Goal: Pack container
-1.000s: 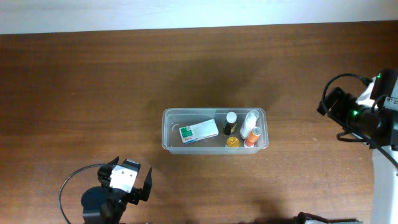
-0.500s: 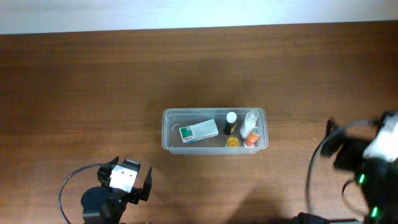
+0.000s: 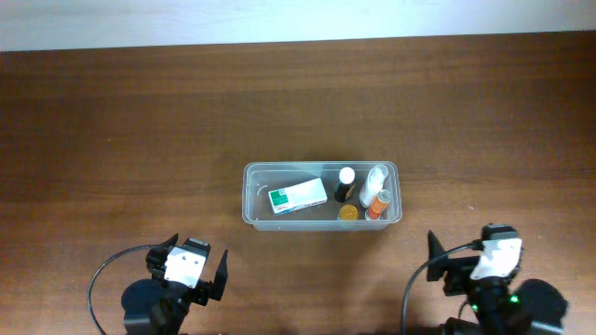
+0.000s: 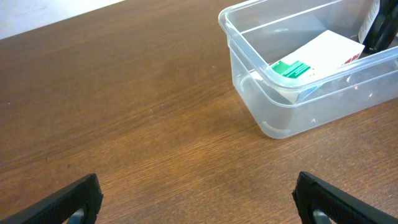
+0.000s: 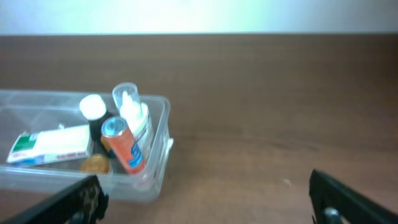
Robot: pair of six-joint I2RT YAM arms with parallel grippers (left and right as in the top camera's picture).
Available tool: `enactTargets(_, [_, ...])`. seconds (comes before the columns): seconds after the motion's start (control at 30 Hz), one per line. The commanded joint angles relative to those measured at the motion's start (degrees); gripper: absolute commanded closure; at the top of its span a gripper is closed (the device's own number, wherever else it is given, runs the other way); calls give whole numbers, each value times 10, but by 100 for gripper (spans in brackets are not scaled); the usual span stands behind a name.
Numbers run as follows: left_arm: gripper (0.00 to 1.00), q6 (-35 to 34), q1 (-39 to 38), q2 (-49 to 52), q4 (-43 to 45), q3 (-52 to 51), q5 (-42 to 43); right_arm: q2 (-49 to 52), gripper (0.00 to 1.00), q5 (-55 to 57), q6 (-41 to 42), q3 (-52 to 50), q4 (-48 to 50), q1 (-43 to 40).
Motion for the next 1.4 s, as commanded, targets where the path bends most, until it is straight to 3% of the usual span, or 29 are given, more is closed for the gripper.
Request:
enactTargets(0.0, [1,5,3,-5,1,-2,9,-35,2,-57,-7,-68,37,-2])
enactTargets(0.37, [1,5,3,-5,1,-2,9,-41,2,-64,-8,-188,182,-2])
enactTargets(1.37, [1,5,3,-5,1,-2,9,-41,2,-58,-14,-198,195,-2])
